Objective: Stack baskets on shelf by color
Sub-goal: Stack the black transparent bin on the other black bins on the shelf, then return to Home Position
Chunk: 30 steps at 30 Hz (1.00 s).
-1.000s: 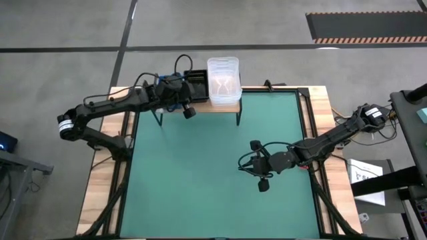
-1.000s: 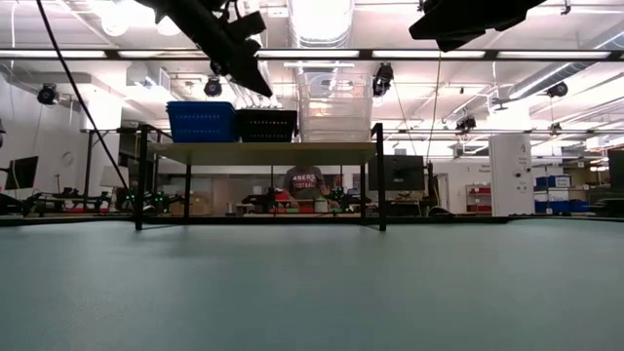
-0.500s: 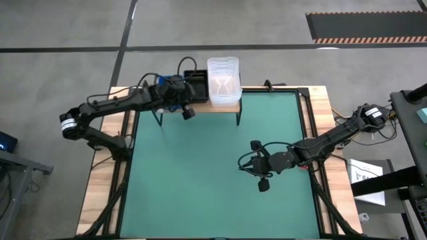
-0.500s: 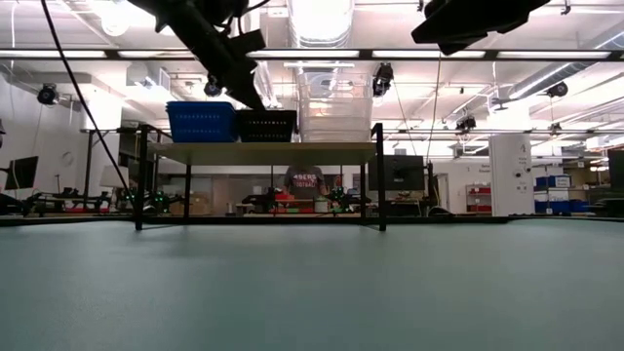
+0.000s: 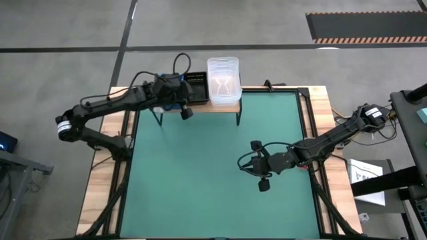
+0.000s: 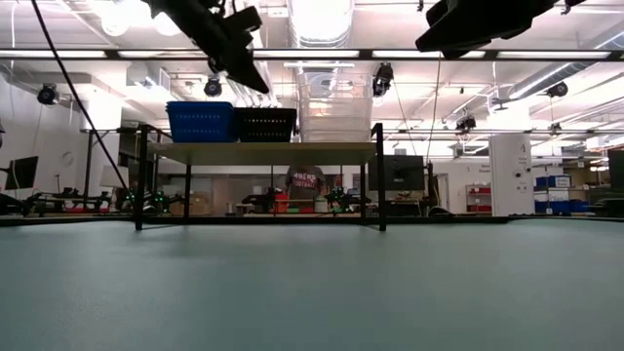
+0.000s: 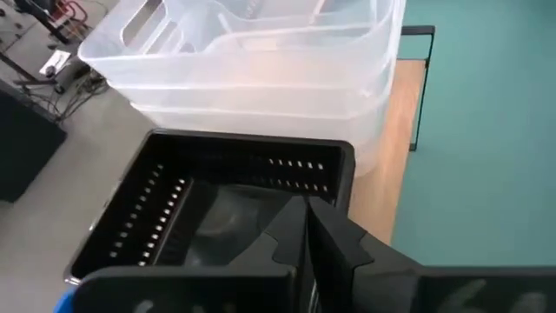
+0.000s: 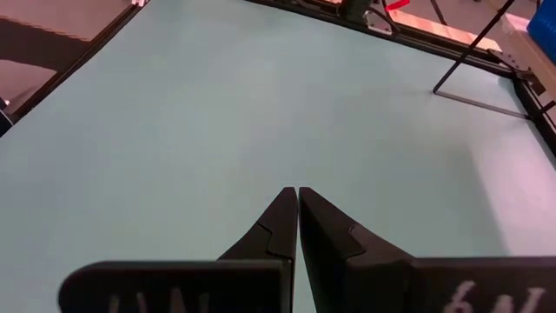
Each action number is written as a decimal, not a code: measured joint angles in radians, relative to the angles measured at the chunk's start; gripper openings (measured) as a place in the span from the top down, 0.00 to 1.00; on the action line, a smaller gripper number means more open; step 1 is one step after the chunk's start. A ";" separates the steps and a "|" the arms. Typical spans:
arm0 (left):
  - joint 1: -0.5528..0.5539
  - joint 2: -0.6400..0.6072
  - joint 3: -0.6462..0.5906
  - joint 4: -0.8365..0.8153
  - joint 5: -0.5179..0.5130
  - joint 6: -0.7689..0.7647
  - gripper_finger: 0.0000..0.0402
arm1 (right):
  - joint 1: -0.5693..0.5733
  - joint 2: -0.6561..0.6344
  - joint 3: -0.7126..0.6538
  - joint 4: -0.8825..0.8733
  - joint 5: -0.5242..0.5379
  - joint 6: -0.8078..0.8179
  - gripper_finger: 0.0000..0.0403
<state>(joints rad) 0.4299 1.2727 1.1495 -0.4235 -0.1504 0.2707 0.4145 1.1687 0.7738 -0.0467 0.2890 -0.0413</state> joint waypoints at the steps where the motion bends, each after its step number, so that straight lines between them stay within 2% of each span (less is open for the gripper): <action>1: 0.006 0.005 -0.002 0.004 0.000 0.002 1.00 | 0.000 0.000 -0.001 0.000 0.000 0.000 0.98; 7: 0.017 0.069 -0.011 0.014 -0.006 0.002 1.00 | 0.000 0.000 -0.005 0.000 0.001 0.004 0.98; 13: 0.012 0.080 -0.011 0.014 0.008 -0.002 1.00 | 0.000 0.000 -0.012 0.000 0.000 0.025 0.98; 27: -0.021 -0.003 -0.002 -0.014 0.043 -0.038 1.00 | 0.000 0.000 -0.028 0.001 0.000 0.032 0.98; 30: -0.070 -0.057 -0.028 -0.009 0.108 -0.113 1.00 | 0.000 0.000 -0.052 0.042 0.000 -0.002 0.98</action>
<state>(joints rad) 0.3602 1.2158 1.1213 -0.4324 -0.0427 0.1577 0.4145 1.1687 0.7216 -0.0049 0.2890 -0.0432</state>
